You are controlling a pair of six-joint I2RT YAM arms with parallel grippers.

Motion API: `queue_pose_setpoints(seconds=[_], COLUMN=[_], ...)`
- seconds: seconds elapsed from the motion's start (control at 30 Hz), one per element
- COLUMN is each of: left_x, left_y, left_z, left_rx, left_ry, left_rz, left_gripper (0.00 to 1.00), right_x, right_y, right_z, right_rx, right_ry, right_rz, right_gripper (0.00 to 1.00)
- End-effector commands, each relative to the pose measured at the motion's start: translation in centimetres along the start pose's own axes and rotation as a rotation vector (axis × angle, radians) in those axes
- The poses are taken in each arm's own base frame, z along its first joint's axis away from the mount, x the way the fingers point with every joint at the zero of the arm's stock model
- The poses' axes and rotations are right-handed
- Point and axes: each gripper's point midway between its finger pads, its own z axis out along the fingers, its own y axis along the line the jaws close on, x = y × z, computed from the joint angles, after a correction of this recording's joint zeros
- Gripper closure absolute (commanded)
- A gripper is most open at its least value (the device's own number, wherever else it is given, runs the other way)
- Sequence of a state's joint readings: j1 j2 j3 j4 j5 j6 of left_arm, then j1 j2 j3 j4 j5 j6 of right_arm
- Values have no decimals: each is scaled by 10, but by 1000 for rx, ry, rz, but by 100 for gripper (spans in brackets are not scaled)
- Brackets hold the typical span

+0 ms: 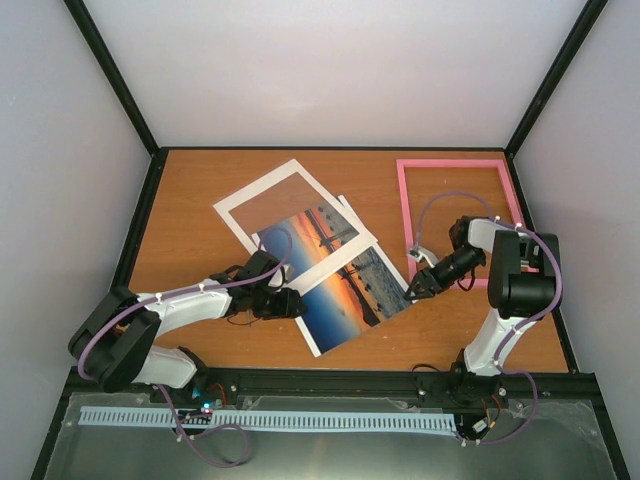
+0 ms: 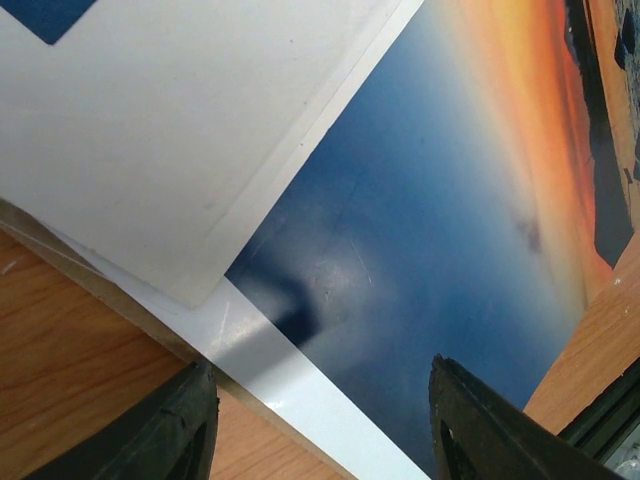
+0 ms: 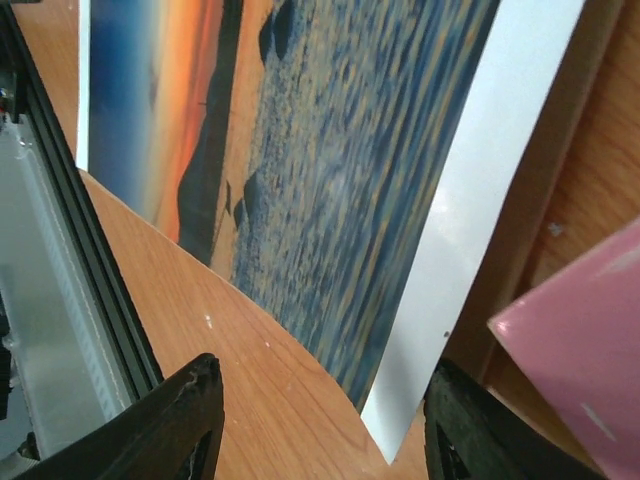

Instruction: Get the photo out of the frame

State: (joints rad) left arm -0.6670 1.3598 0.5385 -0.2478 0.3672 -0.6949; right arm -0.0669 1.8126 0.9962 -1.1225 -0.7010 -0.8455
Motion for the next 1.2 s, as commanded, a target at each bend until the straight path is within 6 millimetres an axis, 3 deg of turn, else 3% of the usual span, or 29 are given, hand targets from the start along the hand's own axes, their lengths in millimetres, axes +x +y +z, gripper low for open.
queue_pose_setpoints(seconds=[0.0,0.33,0.77,1.17], left_x=[11,11,10,9], left_y=[20,20,21,22], left_z=[8,10,10,7], left_rx=[-75,-73,-73,-79], left_ry=[28,29,23,2], left_rz=[-28,-28,-26,-24], left_gripper=[41,41,42,41], right_x=[-11,-28,-47,-63], right_y=[11,12,22,13], right_z=[-3,-3,16,21], right_rx=[-44,-97,-145,-104], right_ry=[-33,-63,-38,-44], right_rz=[-18,-2,-2,128], right_gripper=[46,48,52,60])
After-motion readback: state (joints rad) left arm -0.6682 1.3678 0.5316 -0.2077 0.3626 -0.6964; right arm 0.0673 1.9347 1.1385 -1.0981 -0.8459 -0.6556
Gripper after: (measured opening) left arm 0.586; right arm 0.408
